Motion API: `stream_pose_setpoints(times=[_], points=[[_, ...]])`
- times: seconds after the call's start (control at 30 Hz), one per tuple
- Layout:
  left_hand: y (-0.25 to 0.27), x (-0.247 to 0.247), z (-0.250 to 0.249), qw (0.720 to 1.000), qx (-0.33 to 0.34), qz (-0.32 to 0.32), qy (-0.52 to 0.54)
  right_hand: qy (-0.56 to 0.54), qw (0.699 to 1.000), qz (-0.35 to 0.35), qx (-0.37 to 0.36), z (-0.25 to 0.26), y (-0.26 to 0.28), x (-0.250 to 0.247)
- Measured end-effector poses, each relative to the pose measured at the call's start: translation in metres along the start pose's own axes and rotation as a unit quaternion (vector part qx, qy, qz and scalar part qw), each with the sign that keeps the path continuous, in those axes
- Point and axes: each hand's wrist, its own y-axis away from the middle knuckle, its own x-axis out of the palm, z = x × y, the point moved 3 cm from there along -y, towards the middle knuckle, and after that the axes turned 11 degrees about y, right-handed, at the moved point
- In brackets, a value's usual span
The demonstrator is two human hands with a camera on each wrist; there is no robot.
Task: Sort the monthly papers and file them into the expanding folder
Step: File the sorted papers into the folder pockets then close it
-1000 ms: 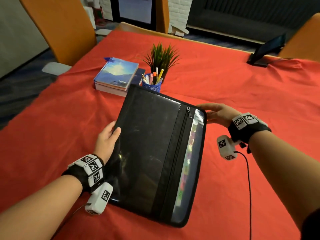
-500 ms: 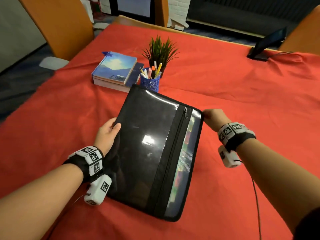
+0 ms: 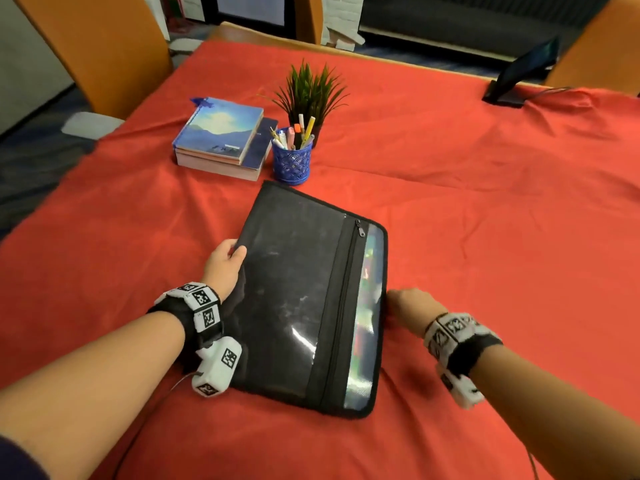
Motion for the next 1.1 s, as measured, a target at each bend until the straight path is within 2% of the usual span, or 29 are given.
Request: stream_pose_setpoints(times=[0.1,0.17,0.23,0.3,0.33,0.4,0.43,0.47,0.53,0.63,0.7,0.87,0.93,1.03,1.1], points=[[-0.008,-0.001,0.002,0.998,-0.026,0.003,-0.065,0.045,0.998,0.014,-0.045,0.023,0.032,0.015],[-0.011,0.0,-0.001,0.991,-0.046,0.04,-0.122,0.049,0.998,0.014,-0.024,0.023,0.041,0.019],[-0.007,0.006,-0.011,0.968,-0.056,0.094,-0.226,0.036,0.999,0.01,0.002,0.021,0.046,0.017],[0.008,0.012,-0.027,0.91,-0.031,0.163,-0.38,0.011,1.0,0.0,0.029,0.021,0.047,0.015],[0.019,0.014,-0.034,0.869,-0.018,0.2,-0.451,-0.002,0.999,-0.004,0.038,0.021,0.047,0.016],[0.04,0.011,-0.036,0.793,-0.039,0.267,-0.546,-0.023,0.998,-0.012,0.055,0.023,0.047,0.019],[0.049,0.007,-0.032,0.769,-0.065,0.286,-0.568,-0.033,0.998,-0.017,0.059,0.024,0.049,0.021],[0.057,0.003,-0.025,0.758,-0.092,0.296,-0.574,-0.036,0.997,-0.021,0.06,0.027,0.051,0.024],[0.071,-0.003,-0.013,0.767,-0.119,0.293,-0.559,-0.026,0.998,-0.033,0.055,0.036,0.058,0.027],[0.079,-0.003,-0.008,0.787,-0.115,0.275,-0.54,-0.007,0.997,-0.046,0.055,0.051,0.078,0.031],[0.081,-0.003,-0.008,0.791,-0.109,0.272,-0.538,0.012,0.998,-0.022,0.05,0.064,0.101,0.038],[0.087,-0.003,-0.005,0.77,-0.087,0.294,-0.559,0.06,0.998,-0.007,0.035,0.106,0.152,0.045],[0.09,-0.003,-0.006,0.764,-0.087,0.303,-0.564,0.063,0.997,-0.021,0.048,0.115,0.156,0.033],[0.089,-0.006,-0.01,0.765,-0.1,0.332,-0.543,0.073,0.997,0.001,0.021,0.128,0.15,0.019],[0.085,-0.011,-0.014,0.765,-0.109,0.351,-0.528,0.067,0.998,-0.022,0.0,0.138,0.142,0.014]])
